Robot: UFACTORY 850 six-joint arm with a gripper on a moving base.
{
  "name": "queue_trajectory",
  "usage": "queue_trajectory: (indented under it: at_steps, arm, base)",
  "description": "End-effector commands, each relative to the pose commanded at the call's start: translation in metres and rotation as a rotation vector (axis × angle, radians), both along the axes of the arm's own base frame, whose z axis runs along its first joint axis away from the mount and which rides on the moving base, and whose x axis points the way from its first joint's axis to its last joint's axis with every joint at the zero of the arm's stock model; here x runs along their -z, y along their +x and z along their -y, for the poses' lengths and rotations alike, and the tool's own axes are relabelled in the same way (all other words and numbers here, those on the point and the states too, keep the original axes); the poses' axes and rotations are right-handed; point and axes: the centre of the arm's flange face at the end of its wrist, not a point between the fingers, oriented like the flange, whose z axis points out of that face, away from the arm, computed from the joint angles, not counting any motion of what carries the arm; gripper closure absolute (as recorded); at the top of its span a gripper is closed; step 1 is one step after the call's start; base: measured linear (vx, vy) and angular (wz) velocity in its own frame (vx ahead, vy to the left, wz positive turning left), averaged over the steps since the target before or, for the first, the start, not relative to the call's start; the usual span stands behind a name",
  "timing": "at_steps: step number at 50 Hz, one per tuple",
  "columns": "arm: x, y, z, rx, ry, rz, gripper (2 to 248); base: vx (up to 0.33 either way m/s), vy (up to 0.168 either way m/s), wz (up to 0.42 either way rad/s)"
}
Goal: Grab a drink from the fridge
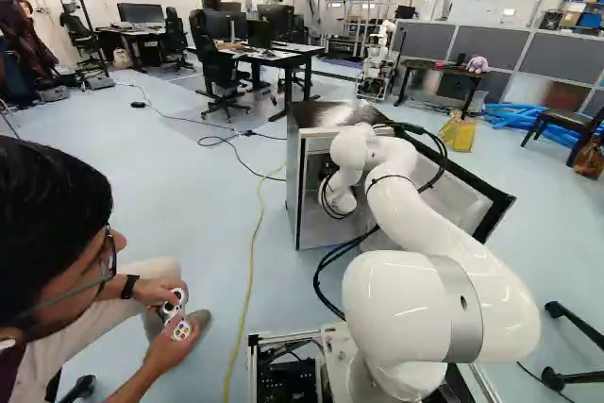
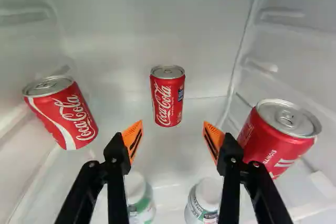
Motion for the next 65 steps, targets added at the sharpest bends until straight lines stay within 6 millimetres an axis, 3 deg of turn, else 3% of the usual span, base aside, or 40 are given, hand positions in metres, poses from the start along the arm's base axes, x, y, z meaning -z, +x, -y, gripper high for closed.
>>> queue_trajectory:
  at_steps: [65]
  arm:
    - [0.007,0.018,0.000,-0.006,-0.012,0.074,79]
  base:
    - [0.000,0.000,0.000]
